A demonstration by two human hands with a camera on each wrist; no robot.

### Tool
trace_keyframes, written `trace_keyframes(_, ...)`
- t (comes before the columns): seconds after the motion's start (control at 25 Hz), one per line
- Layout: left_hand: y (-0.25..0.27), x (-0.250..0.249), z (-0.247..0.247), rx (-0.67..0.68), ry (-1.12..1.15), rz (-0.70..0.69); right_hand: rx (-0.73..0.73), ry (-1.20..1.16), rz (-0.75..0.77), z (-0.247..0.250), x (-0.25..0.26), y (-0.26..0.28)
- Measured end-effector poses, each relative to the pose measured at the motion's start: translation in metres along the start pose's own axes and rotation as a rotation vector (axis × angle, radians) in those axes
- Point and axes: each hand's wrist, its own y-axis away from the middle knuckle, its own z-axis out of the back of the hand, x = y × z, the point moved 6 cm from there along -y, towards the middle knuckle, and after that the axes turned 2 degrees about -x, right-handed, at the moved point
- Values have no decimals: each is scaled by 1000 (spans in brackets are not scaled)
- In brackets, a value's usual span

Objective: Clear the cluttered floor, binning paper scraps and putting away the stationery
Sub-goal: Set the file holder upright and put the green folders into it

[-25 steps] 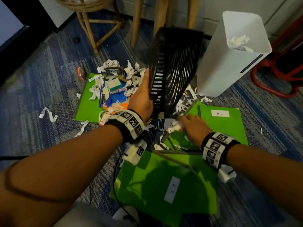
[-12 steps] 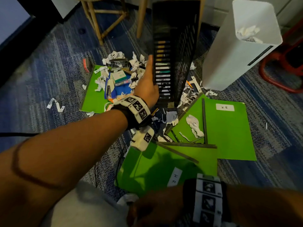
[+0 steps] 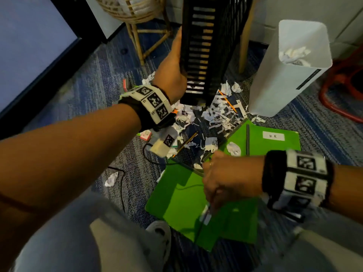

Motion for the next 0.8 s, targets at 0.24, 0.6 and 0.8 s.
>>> trace_keyframes(0.24, 1, -66, 38, 17, -141, -104, -620, 231, -80, 100, -3, -21)
trace_keyframes(0.6, 53, 35, 54, 94, -316, 14, -553, -67, -66, 48, 14, -147)
trace_keyframes(0.8, 46, 67, 67, 53, -250, 115, -475, -193, -81, 18, 23, -152)
